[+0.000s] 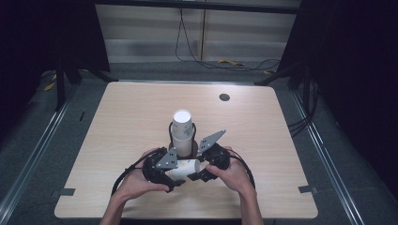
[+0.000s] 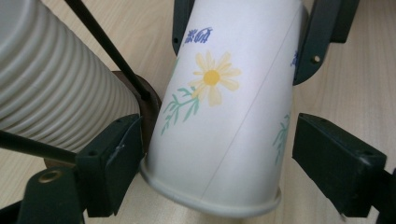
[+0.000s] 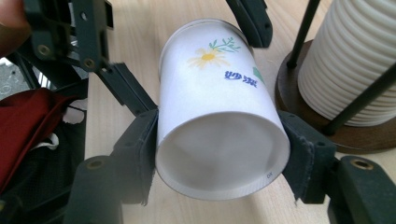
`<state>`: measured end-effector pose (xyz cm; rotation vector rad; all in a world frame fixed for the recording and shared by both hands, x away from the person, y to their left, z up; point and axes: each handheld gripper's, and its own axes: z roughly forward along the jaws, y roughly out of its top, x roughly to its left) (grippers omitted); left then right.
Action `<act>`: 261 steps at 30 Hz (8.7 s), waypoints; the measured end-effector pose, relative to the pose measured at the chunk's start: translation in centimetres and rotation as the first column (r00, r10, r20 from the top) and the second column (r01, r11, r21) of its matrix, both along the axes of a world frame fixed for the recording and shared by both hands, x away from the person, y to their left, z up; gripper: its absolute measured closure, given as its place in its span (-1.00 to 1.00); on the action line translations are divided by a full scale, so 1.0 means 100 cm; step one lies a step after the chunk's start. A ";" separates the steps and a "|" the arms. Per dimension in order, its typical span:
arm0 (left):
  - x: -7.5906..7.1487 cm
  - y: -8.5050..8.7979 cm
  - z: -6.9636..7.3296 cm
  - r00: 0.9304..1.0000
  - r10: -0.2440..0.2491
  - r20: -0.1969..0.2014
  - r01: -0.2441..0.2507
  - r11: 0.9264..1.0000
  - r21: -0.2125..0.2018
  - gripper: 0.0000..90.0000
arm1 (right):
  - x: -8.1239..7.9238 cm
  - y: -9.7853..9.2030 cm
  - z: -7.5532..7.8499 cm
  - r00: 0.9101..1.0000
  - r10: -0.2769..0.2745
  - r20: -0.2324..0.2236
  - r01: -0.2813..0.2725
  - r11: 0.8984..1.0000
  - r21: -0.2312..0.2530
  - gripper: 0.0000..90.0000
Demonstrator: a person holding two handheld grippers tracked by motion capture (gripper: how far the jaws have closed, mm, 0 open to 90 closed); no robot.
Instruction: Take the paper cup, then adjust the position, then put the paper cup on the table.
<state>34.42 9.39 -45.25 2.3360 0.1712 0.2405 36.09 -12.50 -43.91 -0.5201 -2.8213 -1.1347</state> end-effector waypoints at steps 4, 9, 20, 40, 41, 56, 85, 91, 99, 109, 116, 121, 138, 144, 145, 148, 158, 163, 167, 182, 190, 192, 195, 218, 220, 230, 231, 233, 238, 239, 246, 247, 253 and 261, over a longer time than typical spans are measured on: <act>0.002 0.009 0.002 0.999 0.024 -0.021 -0.025 0.997 -0.071 -0.65 | 0.003 -0.002 -0.001 1.000 -0.014 -0.009 0.014 1.000 0.012 -0.21; 0.002 0.020 0.002 0.996 0.090 -0.008 -0.090 0.982 -0.163 -0.64 | 0.004 -0.003 -0.001 0.999 -0.031 -0.010 0.031 0.999 0.016 -0.21; 0.001 0.033 -0.003 0.989 0.142 -0.050 -0.150 0.942 -0.301 -0.64 | 0.001 -0.012 -0.005 0.997 -0.079 0.001 0.079 0.995 0.063 -0.21; -0.007 0.046 -0.011 0.981 0.182 -0.069 -0.194 0.909 -0.370 -0.65 | -0.003 -0.035 -0.015 0.991 -0.128 0.025 0.121 0.972 0.200 -0.21; -0.007 0.047 -0.012 0.981 0.182 -0.067 -0.194 0.905 -0.378 -0.65 | -0.003 -0.035 -0.015 0.992 -0.126 0.022 0.118 0.971 0.208 -0.21; -0.005 0.050 -0.019 0.979 0.181 -0.096 -0.205 0.888 -0.411 -0.65 | -0.002 -0.034 -0.019 0.993 -0.118 0.025 0.105 0.947 0.303 -0.21; -0.007 0.047 -0.015 0.989 0.120 -0.092 -0.150 0.860 -0.489 -0.65 | -0.008 -0.041 -0.033 0.994 -0.100 0.031 0.075 0.887 0.455 -0.22; -0.012 0.048 -0.011 0.992 0.100 -0.076 -0.125 0.853 -0.508 -0.66 | -0.008 -0.039 -0.033 0.997 -0.077 0.031 0.051 0.867 0.495 -0.22; -0.010 0.043 -0.009 0.992 0.084 -0.098 -0.122 0.848 -0.515 -0.66 | -0.008 -0.042 -0.031 0.997 -0.061 0.038 0.033 0.853 0.522 -0.21; -0.008 0.037 -0.009 0.992 0.082 -0.101 -0.122 0.852 -0.510 -0.65 | -0.010 -0.040 -0.032 0.998 -0.047 0.045 0.017 0.850 0.527 -0.21; -0.005 0.037 -0.011 0.992 0.077 -0.100 -0.117 0.857 -0.502 -0.64 | -0.010 -0.035 -0.034 0.998 -0.038 0.041 0.011 0.848 0.531 -0.21; -0.003 0.036 -0.013 0.992 0.066 -0.108 -0.113 0.853 -0.510 -0.65 | -0.009 -0.033 -0.033 0.998 -0.035 0.042 0.007 0.847 0.532 -0.21; 0.001 0.038 -0.014 0.992 0.033 -0.122 -0.094 0.840 -0.534 -0.61 | -0.008 -0.029 -0.033 0.998 -0.027 0.048 -0.003 0.845 0.535 -0.20; 0.002 0.038 -0.015 0.991 0.025 -0.134 -0.093 0.841 -0.533 -0.62 | -0.008 -0.027 -0.034 0.998 -0.021 0.056 -0.011 0.857 0.515 -0.20; 0.002 0.039 -0.015 0.990 0.024 -0.138 -0.095 0.841 -0.533 -0.62 | -0.009 -0.027 -0.034 0.998 -0.020 0.059 -0.013 0.859 0.512 -0.20; 0.001 0.039 -0.015 0.991 0.023 -0.132 -0.091 0.839 -0.536 -0.60 | -0.009 -0.026 -0.034 0.998 -0.014 0.067 -0.021 0.867 0.497 -0.20; 0.002 0.048 -0.011 0.991 -0.006 -0.131 -0.069 0.825 -0.561 -0.45 | -0.008 -0.024 -0.034 0.997 -0.005 0.080 -0.036 0.862 0.506 -0.26; 0.002 0.049 -0.009 0.992 -0.006 -0.129 -0.069 0.824 -0.563 -0.40 | -0.007 -0.022 -0.035 0.996 -0.012 0.087 -0.034 0.860 0.509 -0.29; 0.002 0.049 -0.009 0.992 -0.013 -0.127 -0.062 0.822 -0.566 -0.37 | -0.007 -0.022 -0.036 0.996 -0.019 0.091 -0.030 0.865 0.502 -0.35; 0.004 0.053 -0.007 0.991 0.030 -0.129 -0.097 0.832 -0.547 -0.38 | -0.011 -0.030 -0.038 0.984 -0.143 0.106 0.072 0.864 0.498 -0.70; 0.005 0.062 -0.006 0.989 0.071 -0.130 -0.128 0.850 -0.511 -0.38 | -0.014 -0.037 -0.039 0.957 -0.263 0.123 0.164 0.840 0.517 -0.70; 0.005 0.066 -0.005 0.989 0.076 -0.130 -0.133 0.849 -0.512 -0.38 | -0.015 -0.041 -0.040 0.932 -0.341 0.123 0.228 0.817 0.530 -0.70; 0.006 0.070 -0.005 0.987 0.087 -0.133 -0.143 0.849 -0.509 -0.38 | -0.017 -0.046 -0.039 0.907 -0.399 0.137 0.273 0.802 0.532 -0.71; 0.012 0.100 -0.005 0.968 0.204 -0.150 -0.249 0.872 -0.421 -0.39 | -0.043 -0.084 -0.053 0.587 -0.787 0.189 0.554 0.561 0.615 -0.71; 0.013 0.102 -0.005 0.961 0.220 -0.166 -0.270 0.874 -0.403 -0.39 | -0.044 -0.085 -0.056 0.515 -0.834 0.200 0.582 0.511 0.632 -0.72; 0.019 0.113 -0.001 0.946 0.269 -0.183 -0.318 0.882 -0.347 -0.40 | -0.050 -0.087 -0.063 0.382 -0.873 0.302 0.590 0.482 0.648 -0.72; 0.020 0.115 0.000 0.944 0.272 -0.187 -0.322 0.881 -0.347 -0.40 | -0.049 -0.086 -0.063 0.379 -0.874 0.305 0.596 0.482 0.643 -0.72; 0.021 0.118 0.001 0.943 0.278 -0.185 -0.327 0.880 -0.345 -0.40 | -0.050 -0.085 -0.065 0.379 -0.870 0.316 0.604 0.492 0.628 -0.72; 0.023 0.123 0.004 0.932 0.305 -0.195 -0.356 0.873 -0.334 -0.40 | -0.053 -0.084 -0.066 0.356 -0.873 0.333 0.581 0.486 0.653 -0.72; 0.023 0.124 0.005 0.933 0.307 -0.189 -0.355 0.876 -0.326 -0.40 | -0.055 -0.083 -0.066 0.337 -0.878 0.339 0.584 0.478 0.656 -0.72; 0.024 0.132 0.008 0.925 0.338 -0.174 -0.377 0.868 -0.324 -0.40 | -0.057 -0.083 -0.067 0.320 -0.884 0.342 0.588 0.468 0.660 -0.73; 0.024 0.133 0.009 0.923 0.343 -0.173 -0.382 0.867 -0.320 -0.40 | -0.057 -0.083 -0.067 0.322 -0.884 0.340 0.590 0.468 0.658 -0.73; 0.029 0.131 0.018 0.914 0.385 -0.130 -0.406 0.882 -0.238 -0.40 | -0.058 -0.082 -0.067 0.318 -0.885 0.341 0.588 0.466 0.661 -0.74; 0.041 0.128 0.031 0.918 0.379 -0.119 -0.395 0.903 -0.172 -0.41 | -0.058 -0.082 -0.067 0.308 -0.887 0.344 0.593 0.462 0.660 -0.73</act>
